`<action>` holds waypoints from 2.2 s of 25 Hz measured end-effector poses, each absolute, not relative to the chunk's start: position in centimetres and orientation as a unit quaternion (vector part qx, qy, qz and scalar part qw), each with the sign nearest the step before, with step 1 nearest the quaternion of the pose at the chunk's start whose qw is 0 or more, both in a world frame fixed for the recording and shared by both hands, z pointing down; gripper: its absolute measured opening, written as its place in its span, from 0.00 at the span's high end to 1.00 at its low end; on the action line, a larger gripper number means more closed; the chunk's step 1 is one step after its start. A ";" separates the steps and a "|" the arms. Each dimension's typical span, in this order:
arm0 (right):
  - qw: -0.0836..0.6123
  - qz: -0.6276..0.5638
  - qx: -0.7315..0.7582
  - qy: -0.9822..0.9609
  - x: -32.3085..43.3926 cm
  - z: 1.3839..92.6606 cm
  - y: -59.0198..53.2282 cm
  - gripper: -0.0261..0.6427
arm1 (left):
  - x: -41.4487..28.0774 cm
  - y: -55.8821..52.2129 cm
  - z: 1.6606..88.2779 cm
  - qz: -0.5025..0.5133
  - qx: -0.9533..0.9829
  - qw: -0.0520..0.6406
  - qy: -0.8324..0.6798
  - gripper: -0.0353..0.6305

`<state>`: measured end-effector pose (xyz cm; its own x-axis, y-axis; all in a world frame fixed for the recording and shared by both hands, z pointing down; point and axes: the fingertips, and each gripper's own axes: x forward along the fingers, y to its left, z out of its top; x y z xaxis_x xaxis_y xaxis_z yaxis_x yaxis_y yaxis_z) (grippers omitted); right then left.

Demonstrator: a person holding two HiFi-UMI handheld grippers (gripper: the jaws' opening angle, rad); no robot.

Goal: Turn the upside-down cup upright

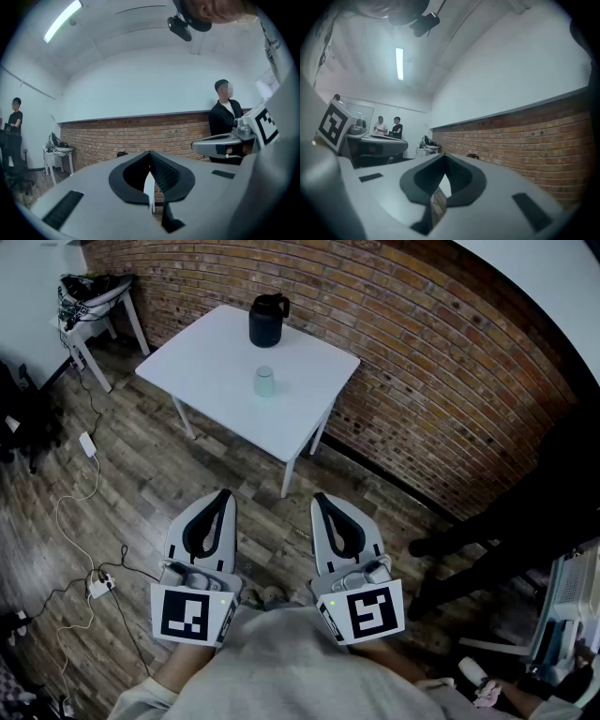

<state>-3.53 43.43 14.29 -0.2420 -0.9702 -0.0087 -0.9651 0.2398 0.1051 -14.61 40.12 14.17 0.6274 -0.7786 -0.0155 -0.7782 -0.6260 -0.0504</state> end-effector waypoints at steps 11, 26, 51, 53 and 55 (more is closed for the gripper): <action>0.020 -0.046 0.613 -0.789 -2.4 14.3 43.1 0.95 | -12.2 40.2 15.2 -0.006 -0.904 0.016 0.428 0.93; 0.020 -0.040 0.606 -0.794 -0.8 14.9 42.4 0.95 | -10.6 39.9 15.3 -0.018 -0.900 0.017 0.435 0.93; 0.043 -0.039 0.622 -0.781 -1.3 16.1 26.9 0.95 | -11.5 23.5 15.5 0.013 -0.909 0.013 0.417 0.93; 0.046 -0.037 0.626 -0.777 -1.6 15.9 24.1 0.95 | -11.8 20.5 15.4 0.012 -0.911 0.009 0.413 0.93; 0.050 -0.036 0.630 -0.774 -1.9 15.8 21.4 0.95 | -12.0 17.5 15.3 0.013 -0.913 0.005 0.407 0.93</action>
<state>-1.88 21.35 15.83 -0.2016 -0.9789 0.0327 -0.9717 0.2041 0.1192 -12.00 17.53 15.27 0.6680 -0.7436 -0.0280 -0.7439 -0.6683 0.0010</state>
